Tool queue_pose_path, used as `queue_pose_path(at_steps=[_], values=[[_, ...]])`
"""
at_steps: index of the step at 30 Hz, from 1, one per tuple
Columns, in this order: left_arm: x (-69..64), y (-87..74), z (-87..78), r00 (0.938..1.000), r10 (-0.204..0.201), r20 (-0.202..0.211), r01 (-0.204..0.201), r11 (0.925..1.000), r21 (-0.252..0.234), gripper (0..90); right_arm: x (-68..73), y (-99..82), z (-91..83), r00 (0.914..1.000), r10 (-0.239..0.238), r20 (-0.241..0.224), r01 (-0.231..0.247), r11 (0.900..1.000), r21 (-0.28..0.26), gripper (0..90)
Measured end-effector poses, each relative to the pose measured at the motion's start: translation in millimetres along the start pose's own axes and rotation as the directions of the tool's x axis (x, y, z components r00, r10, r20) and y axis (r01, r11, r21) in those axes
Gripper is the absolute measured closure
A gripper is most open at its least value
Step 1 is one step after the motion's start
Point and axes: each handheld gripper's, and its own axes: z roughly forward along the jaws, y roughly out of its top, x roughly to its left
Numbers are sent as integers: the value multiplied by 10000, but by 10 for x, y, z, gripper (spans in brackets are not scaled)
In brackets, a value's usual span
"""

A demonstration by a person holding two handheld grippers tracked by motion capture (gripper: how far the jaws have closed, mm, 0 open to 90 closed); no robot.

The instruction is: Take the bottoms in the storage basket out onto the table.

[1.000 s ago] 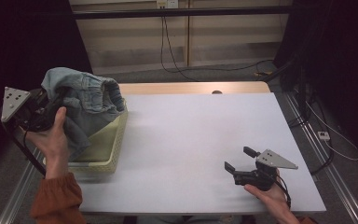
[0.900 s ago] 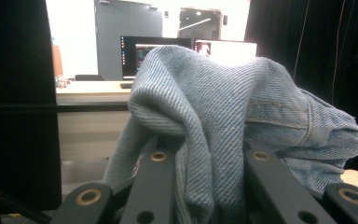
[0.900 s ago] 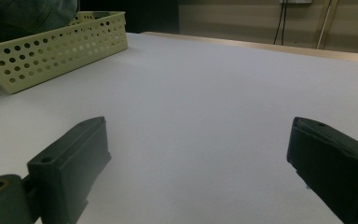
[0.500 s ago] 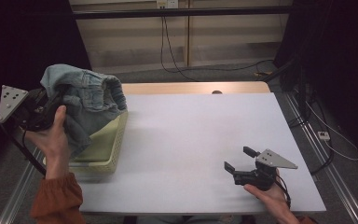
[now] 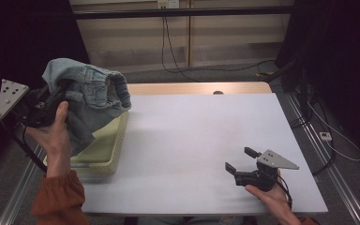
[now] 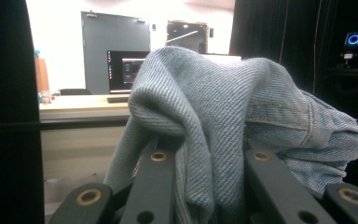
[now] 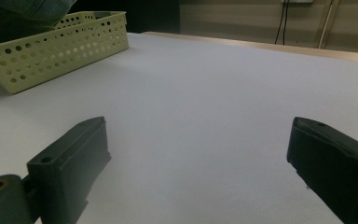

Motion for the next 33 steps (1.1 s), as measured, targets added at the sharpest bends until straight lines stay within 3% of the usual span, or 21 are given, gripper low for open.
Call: queue_pose_path(at_steps=[32,33], values=[[-352,282,188,9958,290,864,-273,9994,-204,799,10,5,-7,9999,-85,-80,85,10000,-3,51],[-359,293,182,9949,471,897,-456,9988,-183,799,12,7,-6,9999,-71,-86,70,10000,-6,51]])
